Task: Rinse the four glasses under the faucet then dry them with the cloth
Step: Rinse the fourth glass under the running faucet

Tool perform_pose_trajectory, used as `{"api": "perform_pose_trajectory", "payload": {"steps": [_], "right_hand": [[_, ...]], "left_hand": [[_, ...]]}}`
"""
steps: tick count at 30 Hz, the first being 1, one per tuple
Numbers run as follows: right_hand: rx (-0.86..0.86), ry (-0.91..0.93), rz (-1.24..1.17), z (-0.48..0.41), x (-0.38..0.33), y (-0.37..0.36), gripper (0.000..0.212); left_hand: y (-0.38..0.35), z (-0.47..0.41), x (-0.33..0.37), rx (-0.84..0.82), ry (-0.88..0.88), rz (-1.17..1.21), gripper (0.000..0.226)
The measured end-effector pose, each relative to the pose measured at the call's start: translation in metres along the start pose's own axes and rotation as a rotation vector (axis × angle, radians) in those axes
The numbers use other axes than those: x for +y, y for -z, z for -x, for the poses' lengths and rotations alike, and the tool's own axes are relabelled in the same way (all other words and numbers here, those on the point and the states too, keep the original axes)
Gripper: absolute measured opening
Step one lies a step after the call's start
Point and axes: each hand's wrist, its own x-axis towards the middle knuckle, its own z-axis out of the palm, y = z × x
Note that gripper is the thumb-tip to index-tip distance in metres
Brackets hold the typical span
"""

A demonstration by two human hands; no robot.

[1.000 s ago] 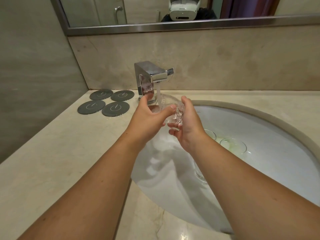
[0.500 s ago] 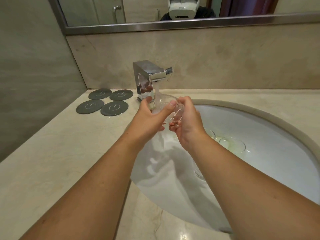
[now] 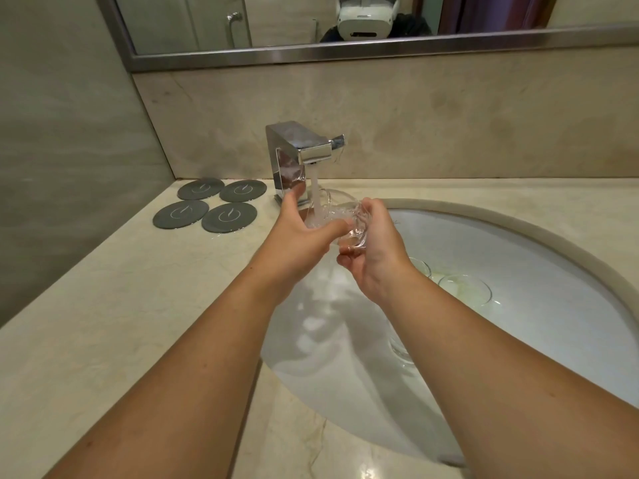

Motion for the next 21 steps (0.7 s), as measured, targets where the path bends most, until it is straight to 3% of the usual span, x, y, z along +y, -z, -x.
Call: {"api": "perform_pose_trajectory", "payload": {"steps": [3, 9, 15, 19, 21], "right_hand": [[0.019, 0.038, 0.014, 0.0022, -0.0018, 0.0000, 0.024], [-0.006, 0.077, 0.067, -0.0016, -0.0008, -0.0007, 0.026], [0.016, -0.053, 0.087, -0.0015, 0.0010, 0.0013, 0.050], [0.007, -0.031, -0.012, 0.0030, -0.0025, -0.0012, 0.031], [0.026, -0.013, -0.022, 0.0035, -0.0035, -0.0009, 0.026]], "left_hand": [[-0.0001, 0.0011, 0.0004, -0.011, 0.047, 0.017, 0.110], [0.0021, -0.0017, 0.0000, 0.074, 0.025, 0.032, 0.105], [0.0020, -0.0025, -0.0018, 0.071, -0.073, 0.001, 0.099], [0.0018, -0.0047, -0.0024, 0.037, -0.055, 0.003, 0.091], [0.0024, -0.0045, -0.0030, 0.017, -0.042, 0.002, 0.099]]}}
